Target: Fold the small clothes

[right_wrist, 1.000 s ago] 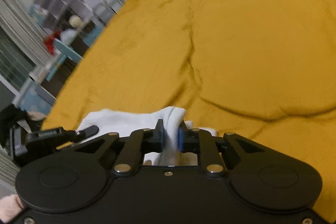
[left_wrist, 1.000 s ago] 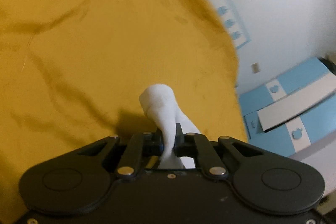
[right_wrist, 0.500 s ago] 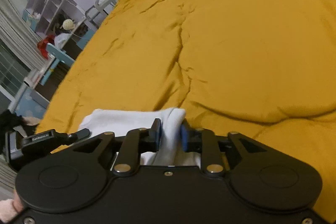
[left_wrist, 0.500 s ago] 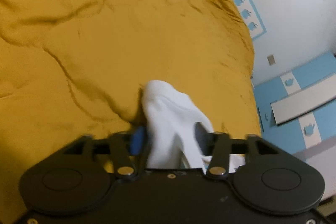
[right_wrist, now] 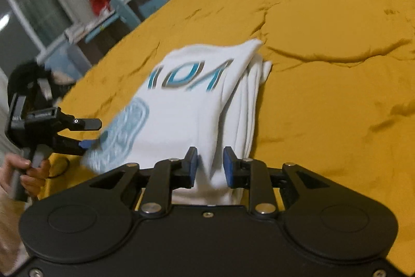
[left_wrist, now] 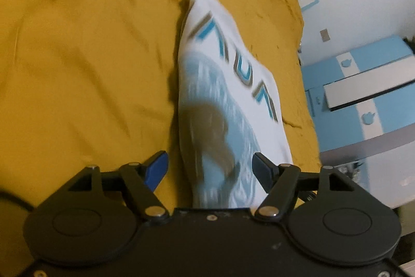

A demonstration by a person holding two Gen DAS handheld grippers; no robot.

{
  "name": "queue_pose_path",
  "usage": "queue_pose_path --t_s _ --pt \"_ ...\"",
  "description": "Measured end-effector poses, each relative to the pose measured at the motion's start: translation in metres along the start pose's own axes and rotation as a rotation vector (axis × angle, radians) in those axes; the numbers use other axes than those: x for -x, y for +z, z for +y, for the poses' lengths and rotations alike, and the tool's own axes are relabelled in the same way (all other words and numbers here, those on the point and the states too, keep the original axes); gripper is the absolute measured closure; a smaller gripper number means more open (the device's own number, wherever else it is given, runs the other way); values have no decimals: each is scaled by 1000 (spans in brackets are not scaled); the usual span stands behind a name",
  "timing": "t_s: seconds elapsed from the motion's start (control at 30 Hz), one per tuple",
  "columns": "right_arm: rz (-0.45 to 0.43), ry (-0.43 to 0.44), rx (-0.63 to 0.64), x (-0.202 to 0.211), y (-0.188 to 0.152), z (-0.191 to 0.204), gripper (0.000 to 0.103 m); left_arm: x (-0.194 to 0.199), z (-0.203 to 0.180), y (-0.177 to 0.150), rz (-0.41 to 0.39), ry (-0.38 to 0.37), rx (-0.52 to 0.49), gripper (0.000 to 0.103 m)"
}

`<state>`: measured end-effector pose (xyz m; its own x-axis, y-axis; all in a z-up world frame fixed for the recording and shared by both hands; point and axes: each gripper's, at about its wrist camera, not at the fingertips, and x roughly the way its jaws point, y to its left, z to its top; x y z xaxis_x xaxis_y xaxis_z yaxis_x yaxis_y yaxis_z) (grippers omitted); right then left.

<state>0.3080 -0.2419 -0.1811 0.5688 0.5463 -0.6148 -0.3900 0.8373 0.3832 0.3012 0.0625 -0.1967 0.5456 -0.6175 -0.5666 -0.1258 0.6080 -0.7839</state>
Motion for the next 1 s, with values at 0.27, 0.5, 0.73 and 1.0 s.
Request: queue_pose_path --t_s 0.27,0.5,0.73,1.0 --pt "-10 12 -50 7 -7 7 97 -2 1 -18 8 -32 71 81" --pt "18 -53 -64 5 -26 2 101 1 15 -11 82 6 8 82" --pt "-8 11 -208 12 -27 -14 89 19 6 -6 94 33 -37 85" --pt "-119 -124 -18 7 19 26 78 41 -51 -4 -119 134 -258 62"
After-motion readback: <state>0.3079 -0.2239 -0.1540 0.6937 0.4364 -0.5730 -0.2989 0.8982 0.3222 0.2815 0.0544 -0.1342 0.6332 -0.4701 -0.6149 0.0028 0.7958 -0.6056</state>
